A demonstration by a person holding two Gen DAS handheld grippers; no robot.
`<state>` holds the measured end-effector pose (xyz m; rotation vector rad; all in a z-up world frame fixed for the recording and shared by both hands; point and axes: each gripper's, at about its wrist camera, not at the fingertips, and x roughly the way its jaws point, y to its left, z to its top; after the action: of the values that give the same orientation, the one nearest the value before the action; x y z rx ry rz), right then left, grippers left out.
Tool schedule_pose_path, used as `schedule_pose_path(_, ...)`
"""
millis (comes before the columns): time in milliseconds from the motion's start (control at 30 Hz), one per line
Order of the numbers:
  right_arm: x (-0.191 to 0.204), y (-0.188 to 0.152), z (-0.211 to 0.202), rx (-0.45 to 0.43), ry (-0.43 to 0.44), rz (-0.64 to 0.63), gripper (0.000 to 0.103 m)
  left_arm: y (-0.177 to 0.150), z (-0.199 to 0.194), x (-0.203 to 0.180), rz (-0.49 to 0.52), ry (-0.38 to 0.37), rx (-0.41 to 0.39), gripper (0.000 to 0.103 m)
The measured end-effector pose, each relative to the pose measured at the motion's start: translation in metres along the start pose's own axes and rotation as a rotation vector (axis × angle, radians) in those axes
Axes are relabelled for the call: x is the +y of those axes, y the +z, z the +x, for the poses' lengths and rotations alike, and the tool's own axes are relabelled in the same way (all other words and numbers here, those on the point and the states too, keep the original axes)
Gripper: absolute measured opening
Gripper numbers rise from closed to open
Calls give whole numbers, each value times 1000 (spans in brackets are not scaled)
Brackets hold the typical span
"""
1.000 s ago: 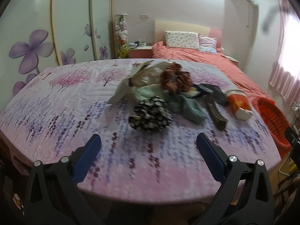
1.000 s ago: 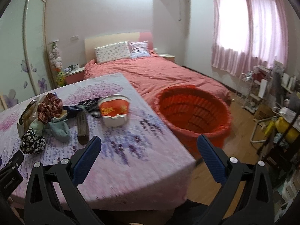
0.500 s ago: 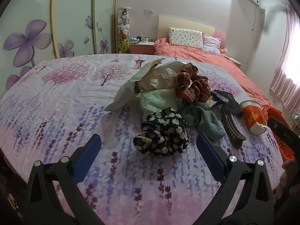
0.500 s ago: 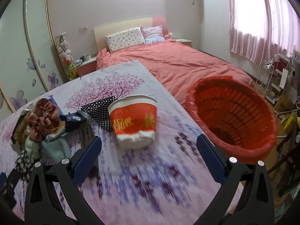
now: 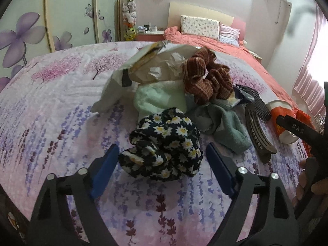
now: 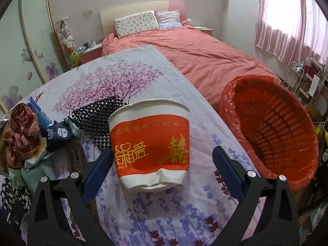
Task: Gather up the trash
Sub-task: 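Grasp the white-and-red paper cup with the right tool while the left tool grasps the black floral cloth, then carry the cup and cloth over the orange basket and open both tools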
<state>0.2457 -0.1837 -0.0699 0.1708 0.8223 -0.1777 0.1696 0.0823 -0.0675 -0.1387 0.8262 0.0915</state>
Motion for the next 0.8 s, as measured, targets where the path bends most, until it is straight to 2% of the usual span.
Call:
schedule_pose_path(167,2,3,5,12,14,5,89,0,10,2,-8,-15,29,68)
schedule_pose_path(267,5,4,10,25,18,-6,80,1,13,3,-9,-28,39,57)
schedule_pose_path(333,7,5,13,38,20,-13,77,2,16,3,-5,-43,46,46)
schedule_pose_path(433,8,6,13,35,29,-13,76,3,16,2,10,-58,47,34)
schedule_pose_path(600,5,6,6,18,44,-4,76,6,12,0,28,-87,31,26)
schedule_pose_path(800,-3,7,-10,-18,54,13,76,8,-2,-6,36,-111,6,25)
